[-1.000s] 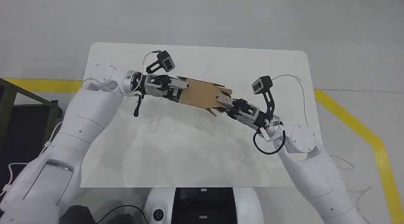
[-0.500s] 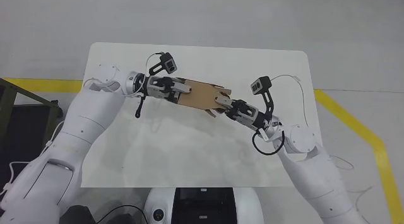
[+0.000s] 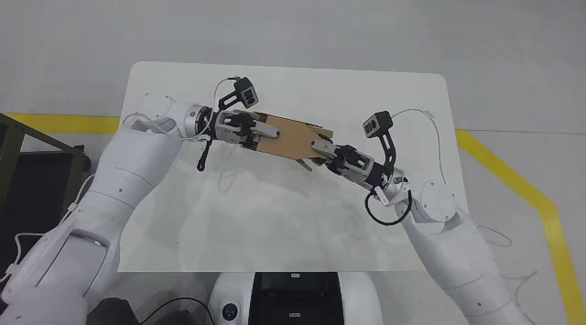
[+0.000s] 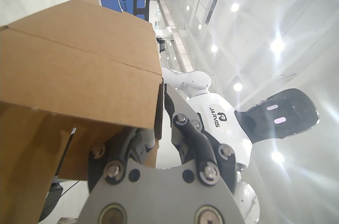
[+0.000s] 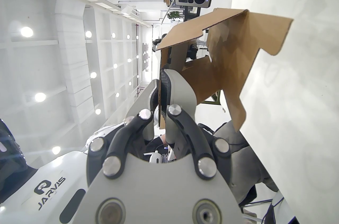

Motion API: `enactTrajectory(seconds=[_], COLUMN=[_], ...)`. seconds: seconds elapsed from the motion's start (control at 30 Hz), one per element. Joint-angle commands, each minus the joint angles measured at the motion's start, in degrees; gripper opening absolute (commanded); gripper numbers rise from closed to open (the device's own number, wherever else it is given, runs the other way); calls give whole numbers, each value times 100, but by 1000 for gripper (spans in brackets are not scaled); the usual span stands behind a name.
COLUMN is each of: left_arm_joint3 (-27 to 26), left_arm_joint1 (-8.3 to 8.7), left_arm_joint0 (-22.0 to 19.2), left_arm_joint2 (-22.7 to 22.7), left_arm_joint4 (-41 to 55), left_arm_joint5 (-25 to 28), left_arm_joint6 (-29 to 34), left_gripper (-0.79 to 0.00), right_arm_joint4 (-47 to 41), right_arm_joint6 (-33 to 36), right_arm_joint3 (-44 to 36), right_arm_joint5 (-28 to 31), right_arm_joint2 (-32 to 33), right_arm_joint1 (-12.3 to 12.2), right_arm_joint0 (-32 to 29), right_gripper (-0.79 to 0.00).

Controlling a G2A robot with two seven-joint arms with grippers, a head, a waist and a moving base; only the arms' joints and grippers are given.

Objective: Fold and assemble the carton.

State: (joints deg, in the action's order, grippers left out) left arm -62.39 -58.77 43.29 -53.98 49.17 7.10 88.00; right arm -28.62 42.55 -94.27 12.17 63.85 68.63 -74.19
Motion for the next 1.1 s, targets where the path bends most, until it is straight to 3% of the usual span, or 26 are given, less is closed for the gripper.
enactTrajectory(seconds=[0.0, 0.03, 0.07, 0.17, 0.43, 1.07], left_arm_joint3=[3, 3, 4, 42, 288, 233], left_arm_joint1=[1, 1, 1, 4, 36, 6], left_arm_joint0=[-3, -4, -4, -9, -99, 14], left_arm_joint2=[2, 2, 3, -17, -196, -354], left_arm_joint4=[-9, -9, -8, -9, -321, -372], left_arm_joint5=[0, 0, 0, 13, 257, 251], left_arm_joint6=[0, 0, 0, 0, -70, -54], left_gripper=[-785, -785, -785, -785, -785, -785], right_arm_joint4=[1, 1, 2, -18, -37, -333], right_arm_joint6=[-3, -3, -6, -38, -134, -57], right_arm_joint3=[0, 1, 1, 2, -42, -340], right_arm_joint5=[-6, -6, -4, 4, -19, 81], right_arm_joint2=[0, 0, 2, 22, 235, 455], right_arm_joint1=[2, 3, 4, 6, -15, -30], right_arm_joint0=[0, 0, 0, -5, -41, -214], right_gripper=[-785, -785, -683, 0, 0, 0])
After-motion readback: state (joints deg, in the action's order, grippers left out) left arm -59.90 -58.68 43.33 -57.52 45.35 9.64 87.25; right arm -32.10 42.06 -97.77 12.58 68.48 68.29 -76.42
